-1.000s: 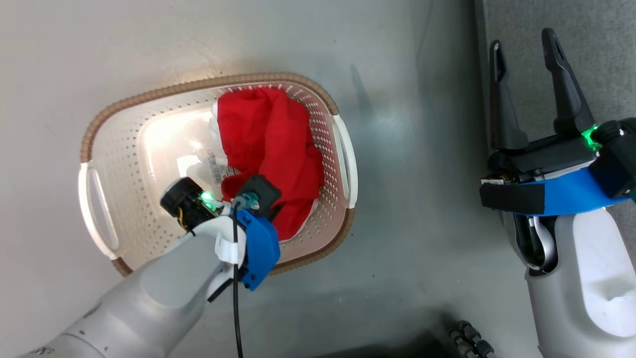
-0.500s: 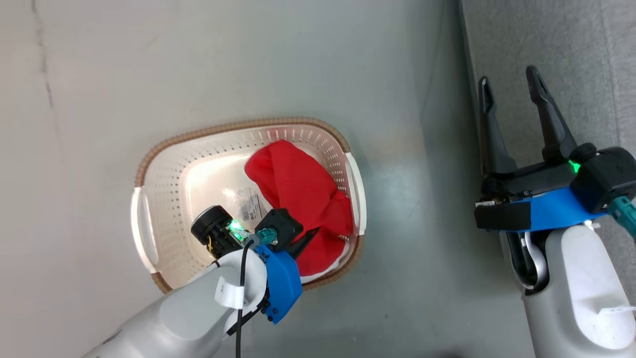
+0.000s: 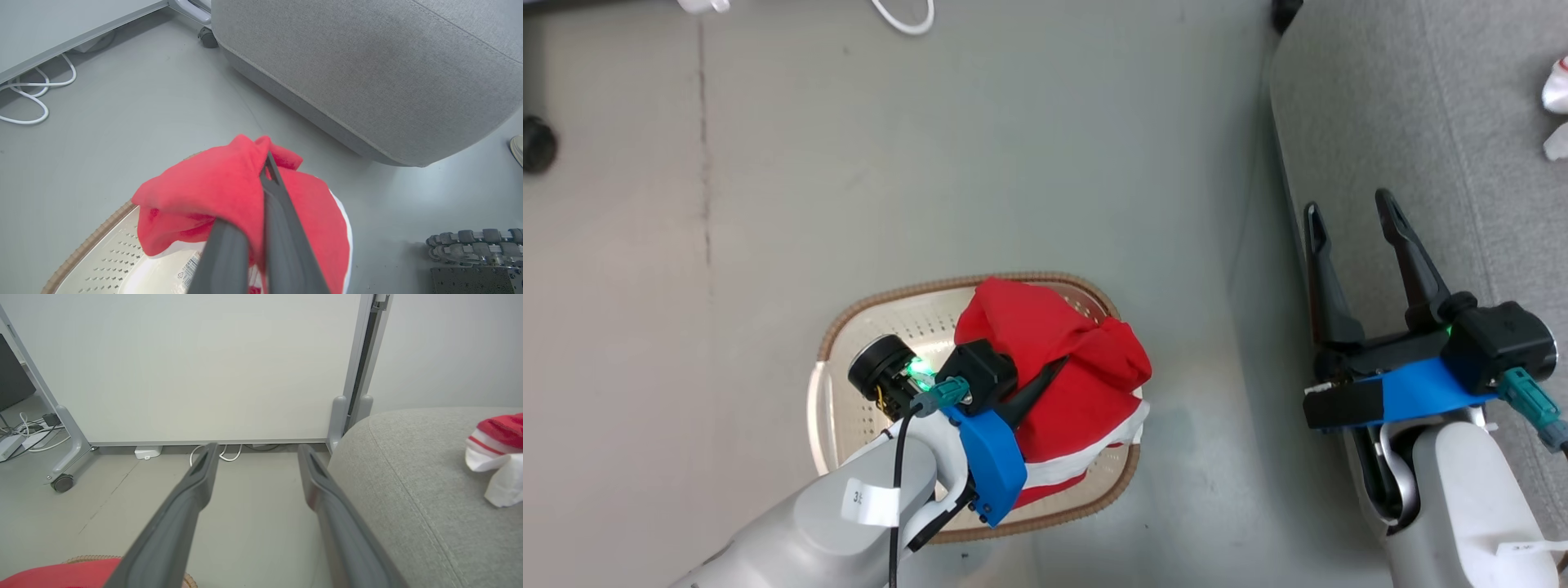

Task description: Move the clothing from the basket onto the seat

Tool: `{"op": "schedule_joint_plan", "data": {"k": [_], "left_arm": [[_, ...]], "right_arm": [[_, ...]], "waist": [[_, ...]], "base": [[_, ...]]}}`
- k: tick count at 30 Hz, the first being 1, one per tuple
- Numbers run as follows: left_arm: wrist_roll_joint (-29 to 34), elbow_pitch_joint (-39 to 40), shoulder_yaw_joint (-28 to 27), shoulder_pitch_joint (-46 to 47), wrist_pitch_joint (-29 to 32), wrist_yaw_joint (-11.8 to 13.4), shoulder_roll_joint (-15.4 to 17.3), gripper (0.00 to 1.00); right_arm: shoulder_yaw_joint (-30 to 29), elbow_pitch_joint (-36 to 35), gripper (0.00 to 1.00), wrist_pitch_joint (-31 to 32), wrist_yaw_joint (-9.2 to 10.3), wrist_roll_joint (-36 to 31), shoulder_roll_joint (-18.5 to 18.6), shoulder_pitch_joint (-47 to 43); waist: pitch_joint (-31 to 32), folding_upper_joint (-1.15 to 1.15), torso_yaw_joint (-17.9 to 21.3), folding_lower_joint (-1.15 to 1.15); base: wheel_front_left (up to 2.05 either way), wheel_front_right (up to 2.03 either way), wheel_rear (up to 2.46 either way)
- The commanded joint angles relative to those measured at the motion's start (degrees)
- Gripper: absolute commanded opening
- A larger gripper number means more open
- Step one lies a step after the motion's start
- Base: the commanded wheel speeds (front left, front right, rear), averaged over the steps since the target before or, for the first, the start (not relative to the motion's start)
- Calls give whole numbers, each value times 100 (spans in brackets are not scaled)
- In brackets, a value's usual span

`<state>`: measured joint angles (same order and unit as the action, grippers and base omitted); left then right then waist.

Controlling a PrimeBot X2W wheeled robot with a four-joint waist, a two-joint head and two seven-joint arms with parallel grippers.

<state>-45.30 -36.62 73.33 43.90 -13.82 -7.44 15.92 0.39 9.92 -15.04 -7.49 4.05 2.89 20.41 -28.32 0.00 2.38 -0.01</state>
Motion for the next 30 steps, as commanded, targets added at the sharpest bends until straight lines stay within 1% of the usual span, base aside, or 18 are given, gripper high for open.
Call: {"op": "schedule_joint_plan", "data": {"k": [1,9,14,30], "left_arm": [[-24,-1,13,73,-61,-6,-18,0],[-210,107,-19,299,-144,-6,-124,0],[-120,293,-193,331,-144,-5,-152,0],[294,631,-1035,438,-145,-5,-368,0]], "right_arm": [[-22,10,100,-21,-1,-40,-1,-62],[-141,138,100,-21,-1,-37,0,-420],[-169,217,100,-21,-1,16,-1,-615],[-200,368,100,-21,-1,62,0,-1169]], "waist": [[267,0,-95,1],[897,0,-254,1],[1271,0,-320,1],[2191,0,-435,1]], "base": [[0,0,0],[0,0,0],[0,0,0],[0,0,0]]}}
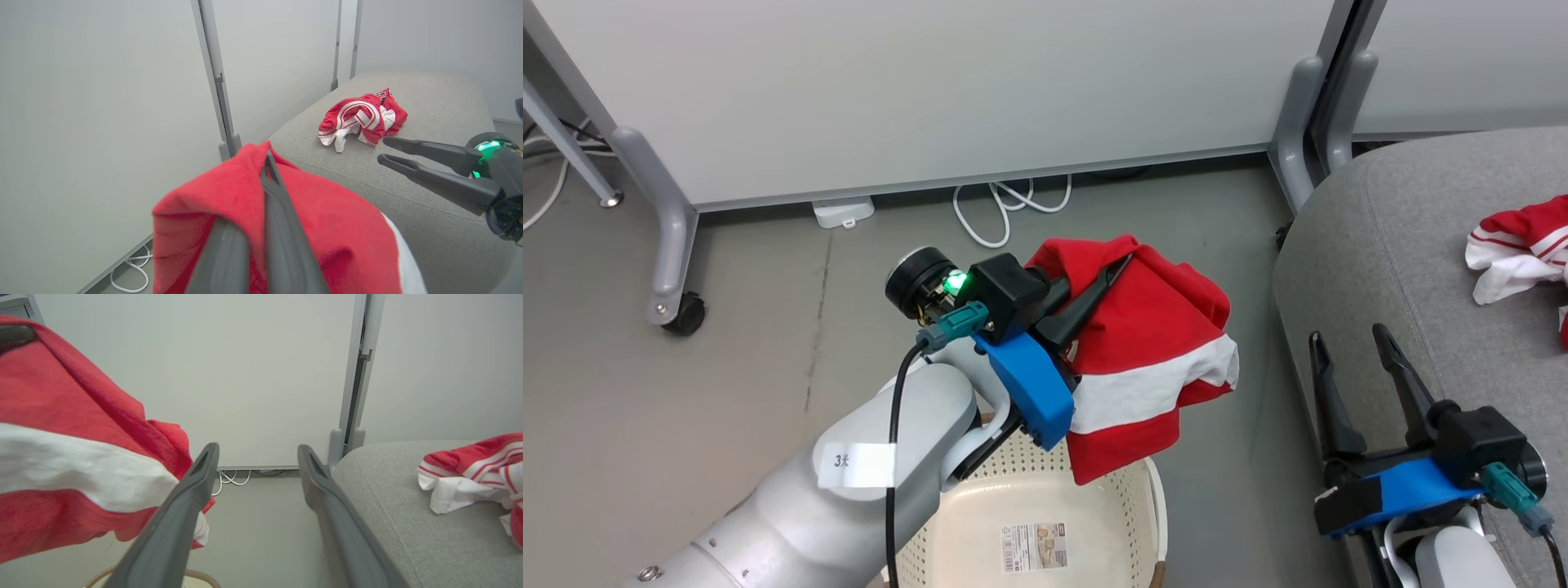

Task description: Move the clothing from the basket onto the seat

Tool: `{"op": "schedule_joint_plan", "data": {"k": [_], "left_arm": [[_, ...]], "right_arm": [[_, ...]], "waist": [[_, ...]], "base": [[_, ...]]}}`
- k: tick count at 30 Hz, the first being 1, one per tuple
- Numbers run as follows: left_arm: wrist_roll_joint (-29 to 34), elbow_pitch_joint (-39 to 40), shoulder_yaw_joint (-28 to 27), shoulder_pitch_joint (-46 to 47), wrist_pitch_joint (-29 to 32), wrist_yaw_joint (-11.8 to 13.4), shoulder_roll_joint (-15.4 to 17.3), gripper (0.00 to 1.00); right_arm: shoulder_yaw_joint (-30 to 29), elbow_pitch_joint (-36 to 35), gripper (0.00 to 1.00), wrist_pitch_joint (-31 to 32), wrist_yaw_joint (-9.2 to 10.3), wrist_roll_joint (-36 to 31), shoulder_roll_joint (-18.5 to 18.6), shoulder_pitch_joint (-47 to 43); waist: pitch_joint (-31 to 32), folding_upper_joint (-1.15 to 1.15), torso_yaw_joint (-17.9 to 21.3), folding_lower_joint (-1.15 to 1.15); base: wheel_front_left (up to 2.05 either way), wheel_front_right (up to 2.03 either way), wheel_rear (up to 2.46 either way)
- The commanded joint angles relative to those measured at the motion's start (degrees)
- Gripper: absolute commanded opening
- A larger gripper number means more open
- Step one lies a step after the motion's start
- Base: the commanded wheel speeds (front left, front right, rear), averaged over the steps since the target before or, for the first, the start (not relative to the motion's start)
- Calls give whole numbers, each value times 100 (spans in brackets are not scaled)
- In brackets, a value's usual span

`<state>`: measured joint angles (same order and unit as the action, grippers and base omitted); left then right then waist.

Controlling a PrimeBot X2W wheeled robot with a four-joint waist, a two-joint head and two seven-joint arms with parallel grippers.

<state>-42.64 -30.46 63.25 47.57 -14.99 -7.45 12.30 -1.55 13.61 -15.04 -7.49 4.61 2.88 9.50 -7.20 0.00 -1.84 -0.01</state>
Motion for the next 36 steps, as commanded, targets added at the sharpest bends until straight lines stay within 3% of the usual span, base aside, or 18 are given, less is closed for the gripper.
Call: {"op": "schedule_joint_plan", "data": {"k": [1,11,23,36], "left_arm": [[55,31,-83,69,-28,-4,-13,0],[153,73,-290,53,-28,-4,-105,0],[146,79,-249,152,-28,-4,-126,0],[191,57,-341,135,-28,-4,-122,0]], "right_arm": [[3,12,100,-21,-1,14,0,-115],[-54,63,100,-21,-1,61,0,-558],[35,31,100,-21,-1,97,0,-707],[762,-170,100,-21,-1,-369,147,-396]], "waist": [[132,0,-12,1],[631,0,-15,1],[789,0,-65,1],[727,0,-83,1]], "base": [[0,0,0],[0,0,0],[0,0,0],[0,0,0]]}}
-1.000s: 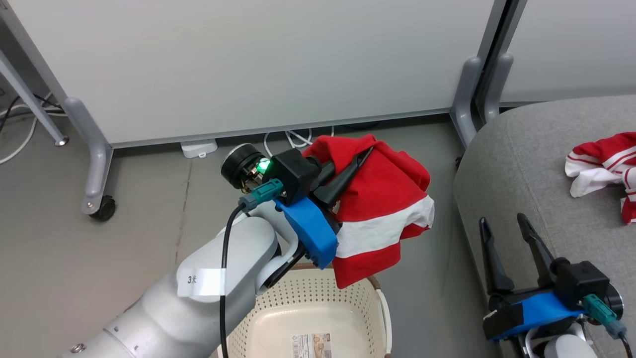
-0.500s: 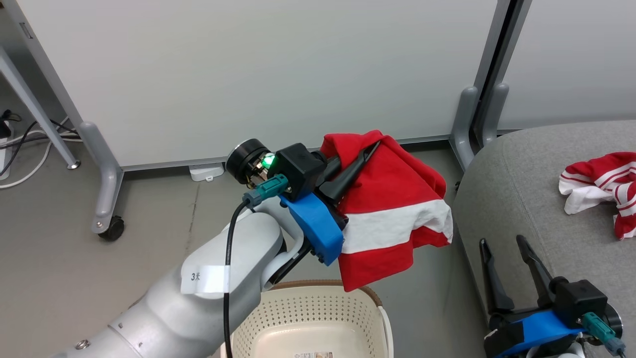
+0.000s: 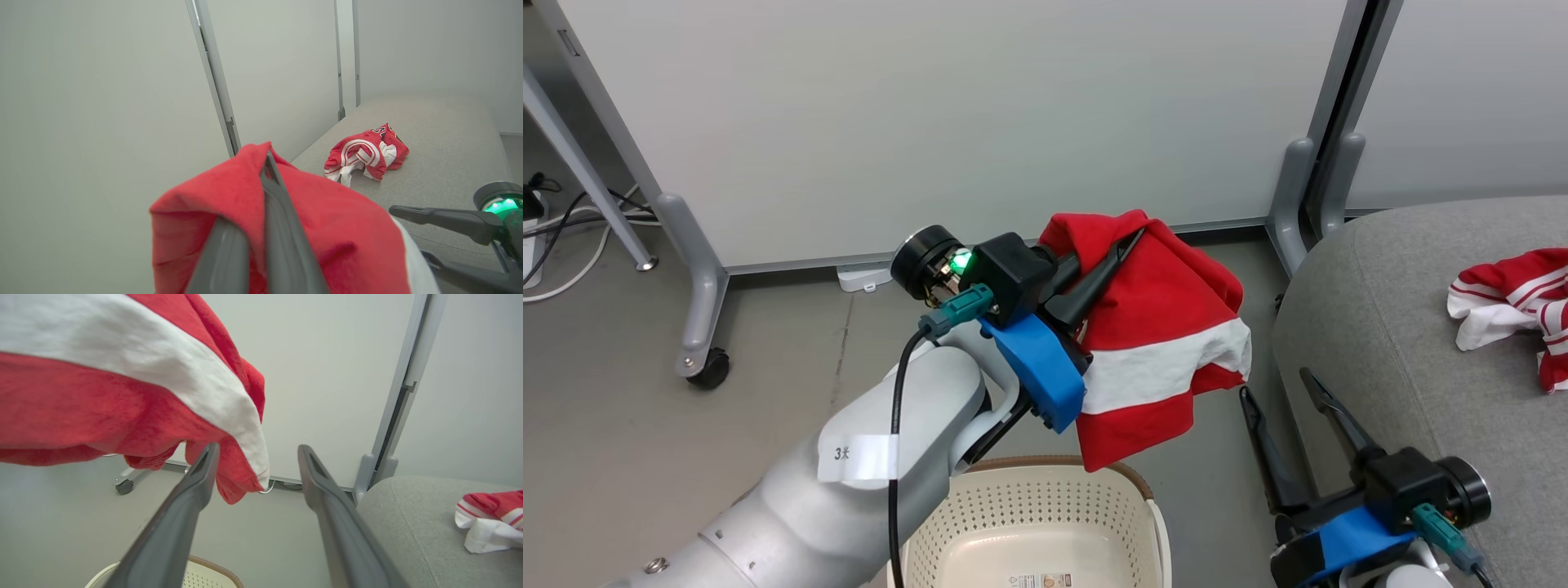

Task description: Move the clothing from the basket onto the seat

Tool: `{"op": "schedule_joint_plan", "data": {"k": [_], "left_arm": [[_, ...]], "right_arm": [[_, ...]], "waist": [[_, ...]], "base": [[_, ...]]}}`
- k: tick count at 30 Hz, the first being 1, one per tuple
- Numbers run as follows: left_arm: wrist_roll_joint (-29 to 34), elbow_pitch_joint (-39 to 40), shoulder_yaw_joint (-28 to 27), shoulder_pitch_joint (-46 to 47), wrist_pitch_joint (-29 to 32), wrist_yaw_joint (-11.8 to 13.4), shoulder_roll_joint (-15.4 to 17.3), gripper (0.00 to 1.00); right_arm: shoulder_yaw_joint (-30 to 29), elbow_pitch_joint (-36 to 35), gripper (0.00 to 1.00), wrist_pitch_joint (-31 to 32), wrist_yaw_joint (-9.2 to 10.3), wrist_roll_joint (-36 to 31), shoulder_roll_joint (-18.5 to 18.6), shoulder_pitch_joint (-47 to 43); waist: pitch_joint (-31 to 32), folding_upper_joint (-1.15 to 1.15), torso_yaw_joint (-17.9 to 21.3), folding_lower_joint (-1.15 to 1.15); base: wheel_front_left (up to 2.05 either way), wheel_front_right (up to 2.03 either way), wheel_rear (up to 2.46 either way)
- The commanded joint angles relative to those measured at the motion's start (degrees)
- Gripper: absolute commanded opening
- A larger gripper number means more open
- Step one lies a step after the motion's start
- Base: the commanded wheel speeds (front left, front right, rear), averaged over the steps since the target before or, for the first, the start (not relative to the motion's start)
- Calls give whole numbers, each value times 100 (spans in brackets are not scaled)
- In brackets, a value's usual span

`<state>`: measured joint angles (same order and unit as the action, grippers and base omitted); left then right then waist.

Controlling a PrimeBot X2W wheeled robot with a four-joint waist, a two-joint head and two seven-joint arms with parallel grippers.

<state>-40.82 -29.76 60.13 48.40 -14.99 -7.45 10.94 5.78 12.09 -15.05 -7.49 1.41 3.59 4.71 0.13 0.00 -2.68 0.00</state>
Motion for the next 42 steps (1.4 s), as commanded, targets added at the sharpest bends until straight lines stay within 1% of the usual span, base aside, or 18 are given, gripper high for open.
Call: {"op": "schedule_joint_plan", "data": {"k": [1,7,10,12,20,27,42], "left_arm": [[22,-14,-43,42,-28,-5,12,0],[77,-26,-92,-32,-29,-4,-28,0],[98,-24,-97,-41,-29,-4,-41,0],[116,-9,-88,-44,-29,-4,-72,0],[152,19,45,-17,-29,-4,-167,0],[110,-9,116,5,-29,-4,-202,0],[69,-103,136,-15,-29,-4,-217,0]], "right_arm": [[107,-40,100,-19,-1,-46,113,107],[578,-169,100,-20,-1,-57,387,320],[703,-190,100,-19,-1,-97,460,404],[941,-94,100,-19,-1,-171,599,575],[1250,124,100,-20,-1,-281,826,1086],[1313,121,100,-19,-1,-444,941,1346],[1257,47,100,-19,-1,-612,1071,1424]], "waist": [[-13,0,1,0],[-56,0,-2,0],[-70,0,-7,0],[-99,0,-19,0],[-139,0,-96,0],[-111,0,-155,0],[-71,0,-120,0]], "base": [[0,0,0],[0,0,0],[0,0,0],[0,0,0],[0,0,0],[0,0,0],[0,0,0]]}}
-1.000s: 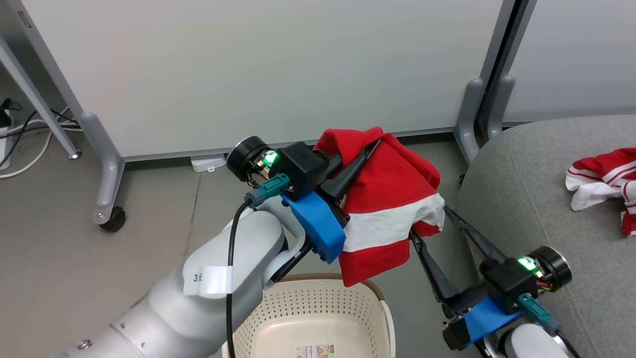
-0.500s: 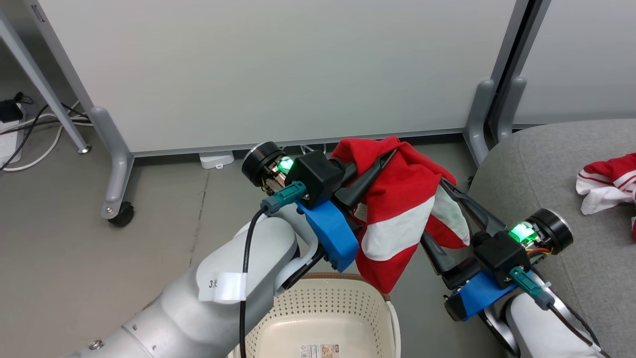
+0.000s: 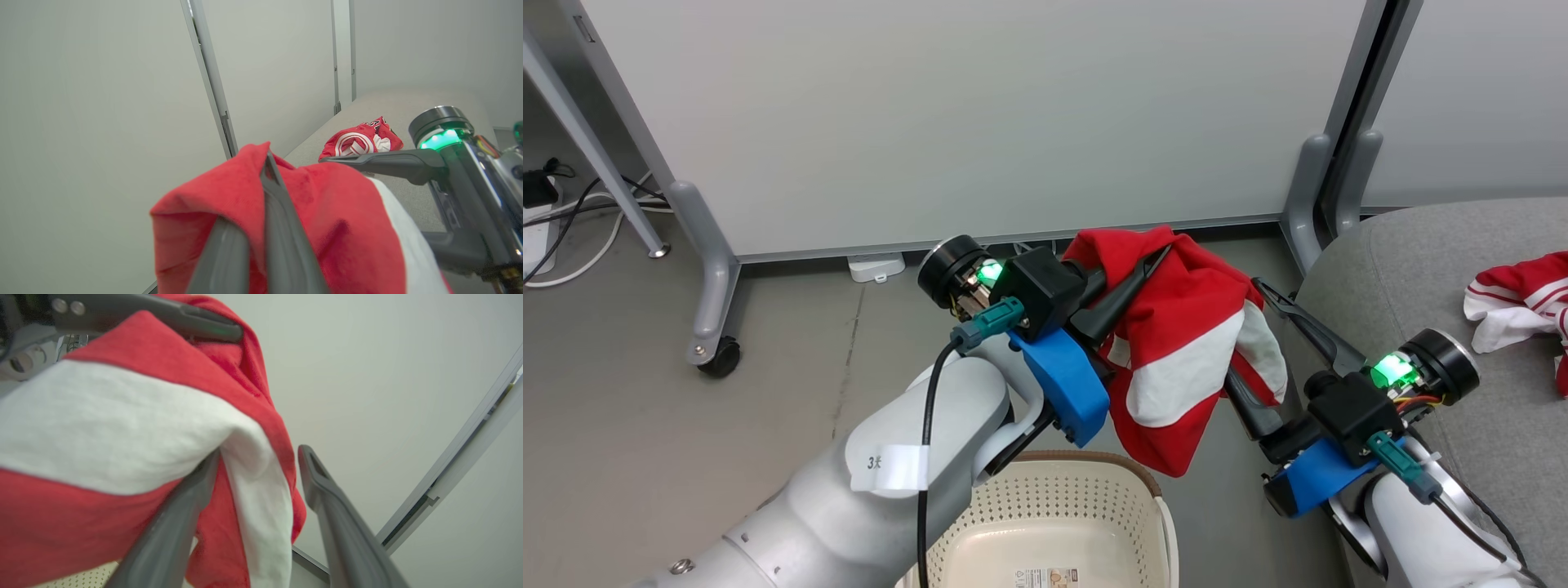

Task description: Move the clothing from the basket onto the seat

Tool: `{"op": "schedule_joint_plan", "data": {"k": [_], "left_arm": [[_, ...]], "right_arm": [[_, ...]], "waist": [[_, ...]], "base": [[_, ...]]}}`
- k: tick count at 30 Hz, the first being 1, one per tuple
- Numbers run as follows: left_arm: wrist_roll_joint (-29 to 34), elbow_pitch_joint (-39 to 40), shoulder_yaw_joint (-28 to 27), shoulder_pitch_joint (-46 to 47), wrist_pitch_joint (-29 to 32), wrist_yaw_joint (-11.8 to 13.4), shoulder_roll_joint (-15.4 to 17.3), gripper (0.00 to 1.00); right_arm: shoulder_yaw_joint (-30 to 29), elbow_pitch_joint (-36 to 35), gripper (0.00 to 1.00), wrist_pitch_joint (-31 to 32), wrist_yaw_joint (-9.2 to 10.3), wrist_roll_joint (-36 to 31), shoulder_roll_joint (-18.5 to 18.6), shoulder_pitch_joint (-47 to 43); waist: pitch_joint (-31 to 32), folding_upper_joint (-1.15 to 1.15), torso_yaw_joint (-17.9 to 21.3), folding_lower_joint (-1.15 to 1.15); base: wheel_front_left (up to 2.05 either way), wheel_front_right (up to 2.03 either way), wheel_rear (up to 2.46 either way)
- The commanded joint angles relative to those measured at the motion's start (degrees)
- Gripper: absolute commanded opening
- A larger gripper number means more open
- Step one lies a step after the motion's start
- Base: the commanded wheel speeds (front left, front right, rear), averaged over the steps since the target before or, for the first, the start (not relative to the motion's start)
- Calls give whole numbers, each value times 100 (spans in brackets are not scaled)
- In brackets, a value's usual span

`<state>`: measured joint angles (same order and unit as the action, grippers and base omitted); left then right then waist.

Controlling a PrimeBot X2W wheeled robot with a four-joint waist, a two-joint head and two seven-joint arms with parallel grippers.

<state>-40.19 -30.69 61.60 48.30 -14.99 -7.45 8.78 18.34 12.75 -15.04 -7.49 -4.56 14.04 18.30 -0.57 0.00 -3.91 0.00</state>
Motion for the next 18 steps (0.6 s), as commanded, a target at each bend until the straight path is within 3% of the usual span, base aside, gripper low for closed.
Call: {"op": "schedule_joint_plan", "data": {"k": [1,18], "left_arm": [[7,-11,-6,-4,-29,-5,-5,0],[-3,90,283,167,-29,-4,-103,0]], "right_arm": [[8,-16,100,-20,-1,-22,31,69],[655,430,100,-21,-1,-15,160,642]], "waist": [[-1,0,7,0],[-111,0,-91,0]], "base": [[0,0,0],[0,0,0]]}}
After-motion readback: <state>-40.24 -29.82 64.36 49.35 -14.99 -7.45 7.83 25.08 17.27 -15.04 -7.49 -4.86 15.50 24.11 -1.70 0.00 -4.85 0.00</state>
